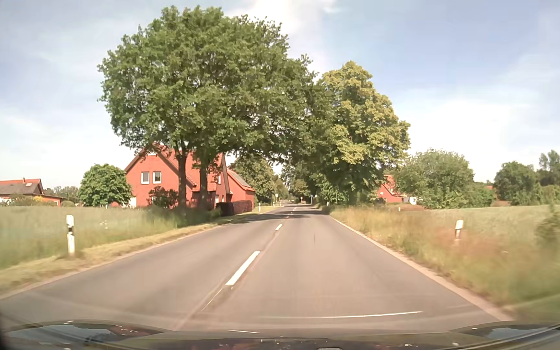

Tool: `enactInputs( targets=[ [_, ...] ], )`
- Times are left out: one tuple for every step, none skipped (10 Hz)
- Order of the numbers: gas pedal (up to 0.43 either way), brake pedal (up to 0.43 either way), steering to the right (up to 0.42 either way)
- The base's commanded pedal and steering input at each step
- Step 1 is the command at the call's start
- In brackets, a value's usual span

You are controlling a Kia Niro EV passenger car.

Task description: Follow the waypoints while adhering to traffic rules and regulations

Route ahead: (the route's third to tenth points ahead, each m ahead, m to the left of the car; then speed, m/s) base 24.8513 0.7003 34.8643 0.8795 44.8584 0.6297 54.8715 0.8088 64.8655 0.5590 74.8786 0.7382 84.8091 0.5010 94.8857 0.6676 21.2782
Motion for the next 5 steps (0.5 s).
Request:
enactInputs(
  targets=[
    [0.000,0.287,-0.003],
    [0.000,0.280,-0.002],
    [0.000,0.280,-0.001],
    [0.000,0.280,-0.001],
    [0.000,0.280,-0.001]
  ],
)
